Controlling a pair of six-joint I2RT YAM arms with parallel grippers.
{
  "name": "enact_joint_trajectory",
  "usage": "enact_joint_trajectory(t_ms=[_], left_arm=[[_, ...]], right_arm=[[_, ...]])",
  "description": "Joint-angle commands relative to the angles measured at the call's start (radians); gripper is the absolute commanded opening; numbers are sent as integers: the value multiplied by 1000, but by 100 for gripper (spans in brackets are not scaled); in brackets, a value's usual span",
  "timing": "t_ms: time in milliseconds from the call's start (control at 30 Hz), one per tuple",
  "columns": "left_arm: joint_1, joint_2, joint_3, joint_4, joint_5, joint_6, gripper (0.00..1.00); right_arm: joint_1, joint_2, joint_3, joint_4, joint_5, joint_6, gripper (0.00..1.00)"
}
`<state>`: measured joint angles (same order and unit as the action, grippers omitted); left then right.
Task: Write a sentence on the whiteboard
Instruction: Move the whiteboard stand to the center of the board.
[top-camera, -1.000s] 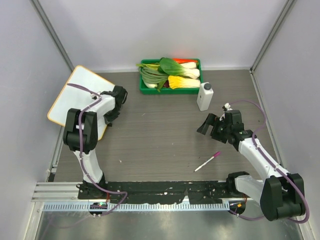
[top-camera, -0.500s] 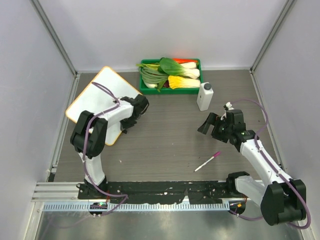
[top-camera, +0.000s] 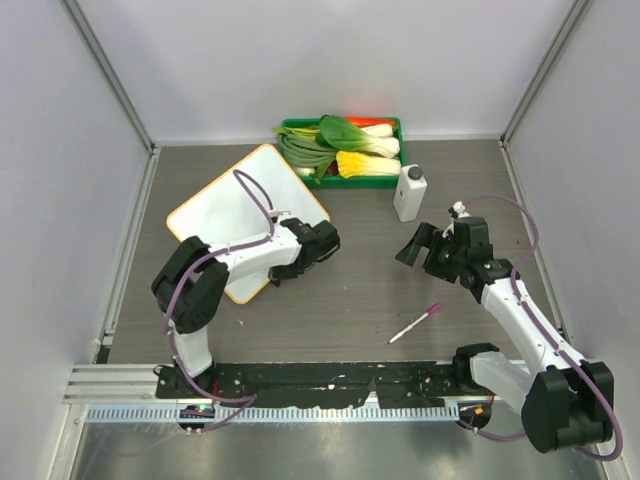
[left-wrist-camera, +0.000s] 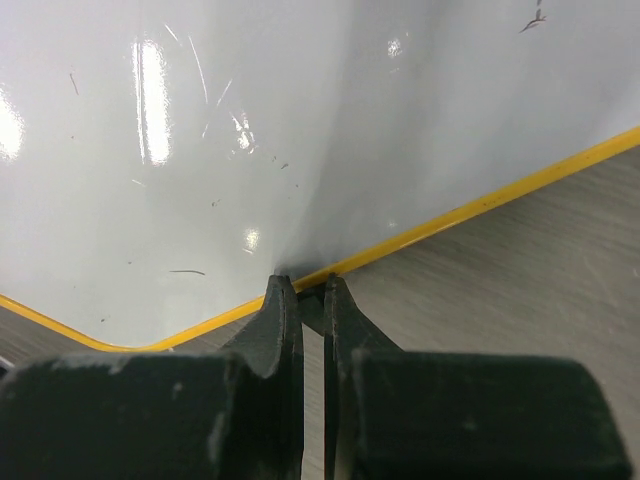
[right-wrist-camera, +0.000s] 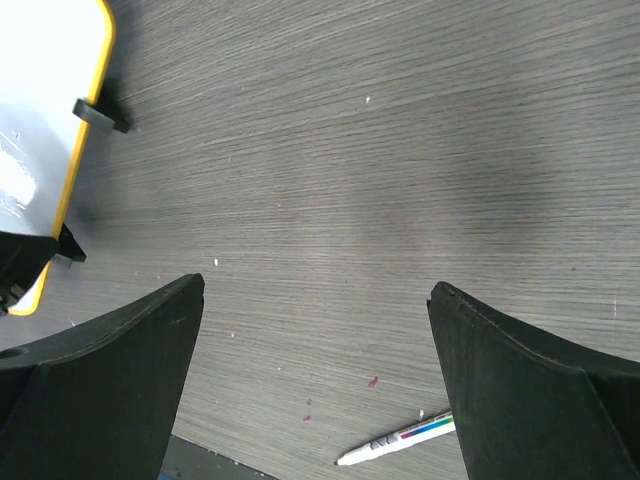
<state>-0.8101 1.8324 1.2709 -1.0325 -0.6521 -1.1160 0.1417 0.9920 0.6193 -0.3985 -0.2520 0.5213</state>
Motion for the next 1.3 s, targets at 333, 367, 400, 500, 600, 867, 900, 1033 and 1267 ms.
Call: enact_joint_trajectory(t_ms=[333, 367, 400, 500, 600, 867, 900, 1033, 1267], left_arm=[[-294, -2, 4, 100, -20, 168, 0], [-311, -5, -1, 112, -18, 185, 0], [-333, -7, -2, 123, -29, 192, 0], [-379, -13, -16, 156, -49, 222, 0], [-388, -15, -41, 181, -47, 237, 0], [-388, 13, -45, 150, -44, 214, 0], [-386, 19, -41, 147, -47, 209, 0], [-388, 44, -15, 123, -60, 191, 0], [-388, 35, 7, 49, -107, 145, 26]], right_arm=[[-4, -42, 34, -16, 26, -17, 99], [-4, -42, 36, -16, 28, -17, 99], [-4, -46, 37, -19, 30, -18, 99], [-4, -47, 34, -20, 34, -21, 99], [-4, -42, 33, -16, 30, -21, 99], [-2, -44, 25, -17, 28, -18, 99], [-5, -44, 25, -17, 28, -15, 99], [-4, -56, 30, -28, 30, -17, 99], [-4, -76, 53, -72, 45, -27, 99]])
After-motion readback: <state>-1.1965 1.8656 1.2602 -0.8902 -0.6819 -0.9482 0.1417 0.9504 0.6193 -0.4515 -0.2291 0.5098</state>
